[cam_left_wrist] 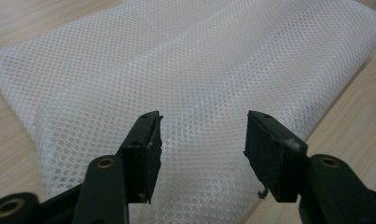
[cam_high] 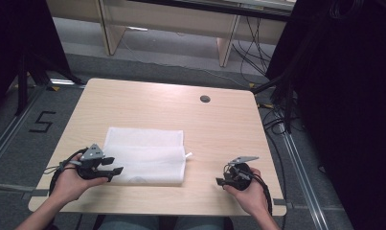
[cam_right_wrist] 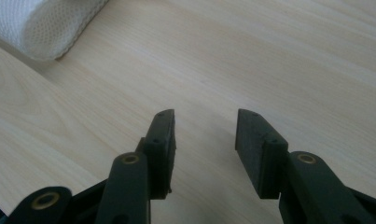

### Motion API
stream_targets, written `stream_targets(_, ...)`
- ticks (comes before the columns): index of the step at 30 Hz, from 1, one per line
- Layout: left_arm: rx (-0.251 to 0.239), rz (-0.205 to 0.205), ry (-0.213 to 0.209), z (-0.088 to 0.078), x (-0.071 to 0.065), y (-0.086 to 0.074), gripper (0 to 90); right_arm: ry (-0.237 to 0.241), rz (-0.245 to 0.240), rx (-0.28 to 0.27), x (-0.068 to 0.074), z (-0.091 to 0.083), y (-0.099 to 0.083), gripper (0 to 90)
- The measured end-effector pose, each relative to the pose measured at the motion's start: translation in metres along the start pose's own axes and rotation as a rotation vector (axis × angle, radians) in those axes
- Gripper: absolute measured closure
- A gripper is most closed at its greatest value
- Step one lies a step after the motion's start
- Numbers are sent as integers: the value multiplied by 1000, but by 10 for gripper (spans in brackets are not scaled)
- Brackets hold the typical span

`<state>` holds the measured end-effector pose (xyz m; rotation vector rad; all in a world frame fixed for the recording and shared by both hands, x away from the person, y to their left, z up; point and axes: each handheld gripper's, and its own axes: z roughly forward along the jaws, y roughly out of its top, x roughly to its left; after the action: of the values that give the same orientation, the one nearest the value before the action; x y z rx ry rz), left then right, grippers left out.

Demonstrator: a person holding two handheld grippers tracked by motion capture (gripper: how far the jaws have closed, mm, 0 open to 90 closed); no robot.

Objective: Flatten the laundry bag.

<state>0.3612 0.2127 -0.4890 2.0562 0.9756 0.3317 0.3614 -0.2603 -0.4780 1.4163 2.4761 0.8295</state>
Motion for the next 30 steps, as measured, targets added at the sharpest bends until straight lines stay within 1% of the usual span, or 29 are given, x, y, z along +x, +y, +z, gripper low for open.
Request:
stream_targets(1, 12, 14, -9, 0, 1, 1, 477, 4, 6, -2, 0, 2, 0, 592)
stream_targets(2, 6, 13, -10, 1, 1, 1, 495, 0, 0, -19, -1, 5, -1, 597)
stream_targets(3, 7, 2, -4, 2, -1, 1, 510, -10, -10, -12, -2, 5, -1, 607)
stream_targets(4, 16, 6, -5, 2, -1, 1, 544, -25, -23, 11, -4, 4, 0, 619)
stream_targets(6, 32, 13, -11, 1, -1, 1, 601, -19, -26, 13, -4, 5, 0, 644)
stream_targets(7, 39, 11, -10, 1, -1, 2, 635, -25, -25, -4, -4, 7, -1, 655)
stream_targets(8, 41, 8, -13, 1, -2, 2, 670, -34, -44, -9, -5, 7, -1, 668)
stream_targets(9, 50, 16, -13, 1, -4, 3, 697, -29, -29, -5, -4, 6, -1, 678)
stream_targets(10, 62, 24, -20, 0, -5, 3, 733, -17, -27, 27, -4, 3, 0, 698)
stream_targets(11, 70, 30, -27, 1, -7, 4, 765, 15, 10, 38, 0, 2, 0, 718)
stream_targets(12, 86, 47, -36, 1, -10, 4, 797, 11, -7, 29, -1, 2, 0, 746)
stream_targets(13, 100, 57, -49, 1, -13, 5, 820, 15, 15, 42, 2, 1, 1, 767)
stream_targets(14, 100, 57, -49, 1, -13, 5, 840, 15, 15, 42, 2, 1, 1, 767)
stream_targets(15, 107, 78, -57, 4, -17, 6, 840, 16, 12, 47, 3, 1, 2, 792)
stream_targets(16, 126, 106, -58, 6, -21, 8, 874, 22, -4, 34, 9, 1, 7, 847)
stream_targets(17, 138, 120, -60, 7, -24, 8, 883, 29, -25, 31, 11, 1, 10, 864)
stream_targets(18, 146, 129, -67, 8, -26, 8, 890, 38, -27, 30, 16, 1, 13, 880)
stream_targets(19, 153, 128, -72, 8, -28, 8, 892, 53, -13, 48, 24, 1, 16, 892)
stream_targets(20, 166, 122, -86, 8, -30, 8, 893, 63, -40, 39, 29, 3, 19, 900)
stream_targets(21, 172, 125, -85, 8, -30, 8, 894, 79, -63, 47, 34, 5, 21, 900)
stream_targets(22, 190, 116, -112, 7, -30, 7, 893, 92, -67, 53, 41, 7, 23, 900)
stream_targets(23, 206, 115, -142, 8, -30, 7, 892, 103, -74, 69, 47, 8, 25, 900)
stream_targets(24, 223, 93, -163, 9, -30, 5, 891, 120, -99, 69, 53, 11, 26, 900)
stream_targets(25, 238, 83, -184, 9, -30, 4, 891, 134, -111, 77, 58, 14, 27, 900)
stream_targets(26, 271, 115, -185, 9, -28, 4, 891, 145, -118, 85, 63, 16, 29, 900)
stream_targets(27, 312, 166, -175, 8, -25, 5, 890, 157, -128, 93, 69, 18, 30, 900)
stream_targets(28, 319, 157, -161, 9, -25, 5, 891, 173, -131, 99, 75, 20, 32, 900)
stream_targets(29, 315, 166, -159, 10, -24, 6, 891, 178, -152, 108, 79, 22, 35, 900)
stream_targets(30, 315, 166, -159, 10, -24, 6, 891, 178, -152, 108, 79, 22, 35, 900)
